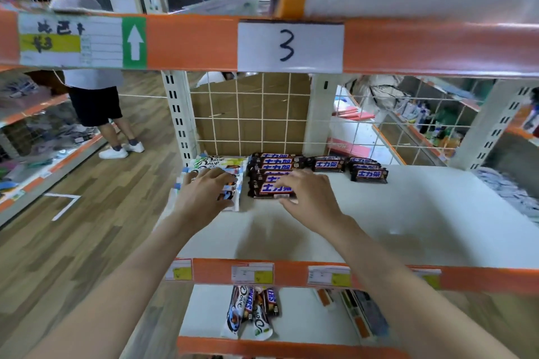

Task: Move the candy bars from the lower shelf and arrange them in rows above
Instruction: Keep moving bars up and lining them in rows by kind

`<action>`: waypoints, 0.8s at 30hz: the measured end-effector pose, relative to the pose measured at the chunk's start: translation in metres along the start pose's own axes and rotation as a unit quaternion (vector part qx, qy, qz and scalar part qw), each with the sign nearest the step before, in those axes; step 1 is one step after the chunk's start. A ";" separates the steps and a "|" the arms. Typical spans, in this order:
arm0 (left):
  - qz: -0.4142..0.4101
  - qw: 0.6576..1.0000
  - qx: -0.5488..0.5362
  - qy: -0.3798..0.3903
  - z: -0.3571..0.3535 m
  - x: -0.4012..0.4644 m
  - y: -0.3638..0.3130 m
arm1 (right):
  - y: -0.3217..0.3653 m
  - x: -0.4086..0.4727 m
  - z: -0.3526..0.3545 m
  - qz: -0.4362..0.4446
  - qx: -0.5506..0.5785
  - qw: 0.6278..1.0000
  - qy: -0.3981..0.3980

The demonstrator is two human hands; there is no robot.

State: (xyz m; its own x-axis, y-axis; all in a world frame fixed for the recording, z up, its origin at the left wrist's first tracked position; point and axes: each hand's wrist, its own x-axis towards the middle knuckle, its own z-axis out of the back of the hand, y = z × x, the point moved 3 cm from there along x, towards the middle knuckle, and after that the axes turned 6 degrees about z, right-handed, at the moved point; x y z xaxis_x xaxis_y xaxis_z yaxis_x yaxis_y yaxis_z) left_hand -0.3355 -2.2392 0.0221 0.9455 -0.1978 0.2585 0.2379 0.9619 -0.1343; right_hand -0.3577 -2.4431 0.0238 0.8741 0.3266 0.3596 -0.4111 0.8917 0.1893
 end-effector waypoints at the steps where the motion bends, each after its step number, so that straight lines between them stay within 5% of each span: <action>1: -0.006 1.000 0.000 -0.002 0.001 0.000 -0.009 | -0.005 -0.006 0.005 -0.006 -0.004 1.000 0.000; 24: -0.104 0.991 -0.072 0.030 -0.015 -0.064 -0.207 | -0.098 -0.189 0.095 -0.152 -0.083 0.985 0.020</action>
State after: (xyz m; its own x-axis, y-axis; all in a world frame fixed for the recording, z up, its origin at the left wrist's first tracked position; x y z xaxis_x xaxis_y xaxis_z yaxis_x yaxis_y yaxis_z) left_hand -0.4422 -2.4289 0.0185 0.8829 -0.4043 0.2388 0.4548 0.8629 -0.2204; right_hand -0.5071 -2.6223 0.0239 0.9613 0.0456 0.2718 -0.0835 0.9881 0.1294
